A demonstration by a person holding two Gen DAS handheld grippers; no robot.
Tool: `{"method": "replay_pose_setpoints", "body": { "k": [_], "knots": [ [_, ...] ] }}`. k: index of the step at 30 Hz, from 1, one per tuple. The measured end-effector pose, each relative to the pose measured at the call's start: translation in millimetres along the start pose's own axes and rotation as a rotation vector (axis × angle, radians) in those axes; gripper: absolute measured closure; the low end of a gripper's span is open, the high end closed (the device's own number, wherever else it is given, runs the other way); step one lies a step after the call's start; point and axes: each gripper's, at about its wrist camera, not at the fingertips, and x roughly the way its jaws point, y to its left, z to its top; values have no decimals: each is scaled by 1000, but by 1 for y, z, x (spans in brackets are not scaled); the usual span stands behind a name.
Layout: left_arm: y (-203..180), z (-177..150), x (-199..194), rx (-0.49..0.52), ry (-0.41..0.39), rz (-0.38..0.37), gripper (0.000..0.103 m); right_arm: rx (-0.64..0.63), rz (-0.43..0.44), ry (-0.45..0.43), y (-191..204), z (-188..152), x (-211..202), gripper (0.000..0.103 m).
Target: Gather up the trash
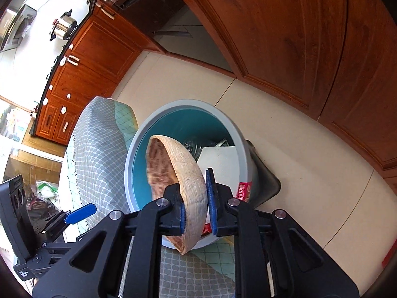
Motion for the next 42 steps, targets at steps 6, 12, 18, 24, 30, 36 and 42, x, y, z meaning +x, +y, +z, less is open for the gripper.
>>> {"method": "replay_pose_setpoints", "body": {
  "k": [6,12,18,24,30,36,42],
  "knots": [
    [3,-3,-12,-11,-42,24,8,-33,-12,-23,13,0,-3,42],
    [2,-10,-19,9,-52,30,8,-23,-37,-24,16,-2,-6,25],
    [3,-18,-24,10,-61,39,8,-14,-51,-1,22,-7,-7,17],
    [1,-28,-38,6,-105,66,8,-38,-66,-3,33,-19,-18,16],
    [-1,-41,-55,13,-126,81,8,-96,-85,-9,49,-35,-33,10],
    [0,-56,-71,-2,-128,60,4,-225,-198,-48,71,-50,-56,7],
    [2,-72,-81,-36,-147,79,4,-350,-389,-69,88,-71,-74,7]
  ]
}}
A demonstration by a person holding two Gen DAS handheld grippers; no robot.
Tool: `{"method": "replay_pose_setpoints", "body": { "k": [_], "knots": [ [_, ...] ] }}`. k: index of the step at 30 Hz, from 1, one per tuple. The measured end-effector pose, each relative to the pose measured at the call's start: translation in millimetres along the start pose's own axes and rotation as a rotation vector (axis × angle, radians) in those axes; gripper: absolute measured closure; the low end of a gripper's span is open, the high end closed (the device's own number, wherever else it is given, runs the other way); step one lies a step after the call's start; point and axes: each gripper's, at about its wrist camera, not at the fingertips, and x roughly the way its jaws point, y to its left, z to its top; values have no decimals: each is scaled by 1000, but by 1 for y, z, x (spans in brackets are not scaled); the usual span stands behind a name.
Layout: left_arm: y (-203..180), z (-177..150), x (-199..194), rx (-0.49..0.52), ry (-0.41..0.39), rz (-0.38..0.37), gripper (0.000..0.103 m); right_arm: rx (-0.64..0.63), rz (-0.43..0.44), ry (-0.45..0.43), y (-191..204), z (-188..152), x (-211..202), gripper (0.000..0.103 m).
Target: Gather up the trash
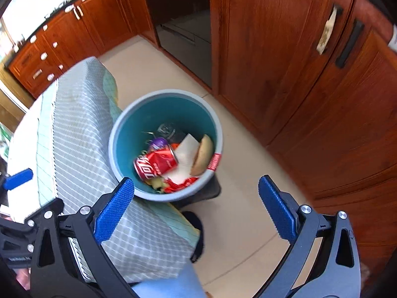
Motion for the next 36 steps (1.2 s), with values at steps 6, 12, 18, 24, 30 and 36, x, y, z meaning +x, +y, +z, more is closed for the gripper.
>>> {"method": "replay_pose_setpoints", "body": {
  "k": [6,12,18,24,30,36],
  "knots": [
    [3,-11,-16,-22,-20,-13,4,-76,-70,-25,10,-12,-20,7],
    [2,-15,-26,-11,-42,-14,4,-86,-97,-55,15,-15,-37,7],
    [4,-16,-25,-14,-40,-14,4,-90,-107,-28,19,-15,-29,7],
    [9,-18,-10,-19,-8,-10,4,-100,-99,21,26,-21,-9,7],
    [13,-21,5,-23,21,-7,4,-99,-93,63,30,-27,9,7],
    [17,-28,19,-26,56,-14,4,-98,-87,91,33,-33,22,7]
  ]
}}
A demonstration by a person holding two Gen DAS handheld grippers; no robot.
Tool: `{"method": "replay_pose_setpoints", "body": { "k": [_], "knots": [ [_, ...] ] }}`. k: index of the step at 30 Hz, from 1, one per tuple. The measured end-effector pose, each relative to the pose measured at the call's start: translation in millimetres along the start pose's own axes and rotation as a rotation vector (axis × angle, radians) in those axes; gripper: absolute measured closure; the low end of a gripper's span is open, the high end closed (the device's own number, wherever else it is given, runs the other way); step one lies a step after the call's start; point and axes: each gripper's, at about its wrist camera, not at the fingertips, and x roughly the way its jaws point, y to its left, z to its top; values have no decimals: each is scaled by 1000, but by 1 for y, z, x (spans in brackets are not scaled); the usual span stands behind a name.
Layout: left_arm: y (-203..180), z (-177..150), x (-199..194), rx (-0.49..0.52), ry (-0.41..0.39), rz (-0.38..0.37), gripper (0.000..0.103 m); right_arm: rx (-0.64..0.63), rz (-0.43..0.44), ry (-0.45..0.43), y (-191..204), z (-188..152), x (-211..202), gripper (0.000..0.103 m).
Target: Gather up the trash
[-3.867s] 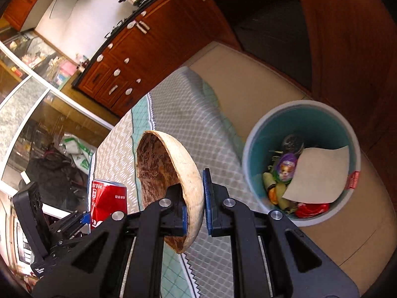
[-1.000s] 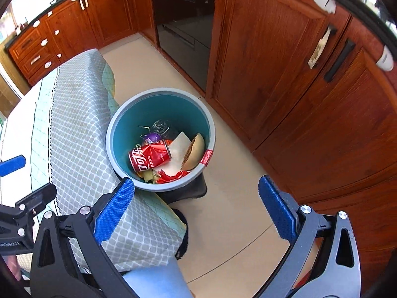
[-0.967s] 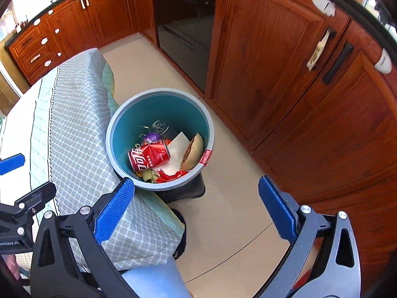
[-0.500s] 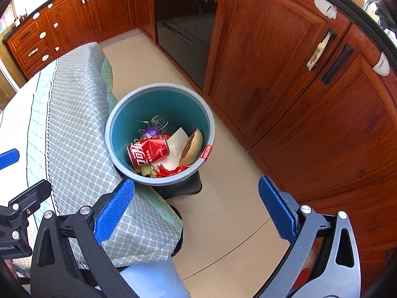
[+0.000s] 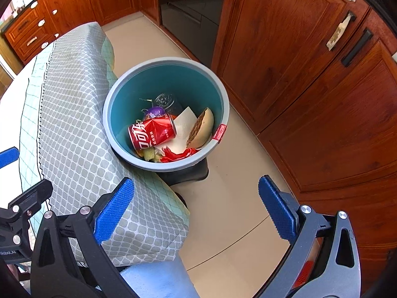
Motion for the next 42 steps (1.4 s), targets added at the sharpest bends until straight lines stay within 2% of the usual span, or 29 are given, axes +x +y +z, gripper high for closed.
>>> {"method": "replay_pose_setpoints", "body": {
  "k": [6,42],
  "knots": [
    [0,-3,4,1,-8,-14,4,-5,6,14,4,-1,7,7],
    [-2,8,14,10,-12,47,4,10,1,45,7,3,27,7]
  ]
}}
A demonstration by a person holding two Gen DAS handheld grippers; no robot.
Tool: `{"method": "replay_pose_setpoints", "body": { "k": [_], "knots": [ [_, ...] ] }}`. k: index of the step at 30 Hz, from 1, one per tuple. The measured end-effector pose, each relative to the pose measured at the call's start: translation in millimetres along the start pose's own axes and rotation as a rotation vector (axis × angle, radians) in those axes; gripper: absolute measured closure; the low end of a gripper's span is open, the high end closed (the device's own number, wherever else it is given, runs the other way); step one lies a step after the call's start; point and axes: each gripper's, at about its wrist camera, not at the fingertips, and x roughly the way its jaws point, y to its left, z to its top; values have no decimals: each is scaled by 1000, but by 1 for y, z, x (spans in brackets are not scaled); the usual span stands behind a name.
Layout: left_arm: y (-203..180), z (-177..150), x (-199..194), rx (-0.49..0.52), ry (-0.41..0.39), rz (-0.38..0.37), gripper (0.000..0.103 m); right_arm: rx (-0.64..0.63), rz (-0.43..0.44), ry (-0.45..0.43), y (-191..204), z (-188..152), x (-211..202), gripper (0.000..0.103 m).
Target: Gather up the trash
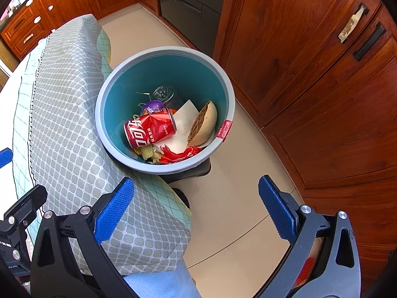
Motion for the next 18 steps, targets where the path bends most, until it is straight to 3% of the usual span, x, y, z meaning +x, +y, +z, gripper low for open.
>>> {"method": "replay_pose_setpoints", "body": {
  "k": [18],
  "knots": [
    [-2,3,3,-3,11,8,4,6,1,15,6,-2,7,7]
  ]
}}
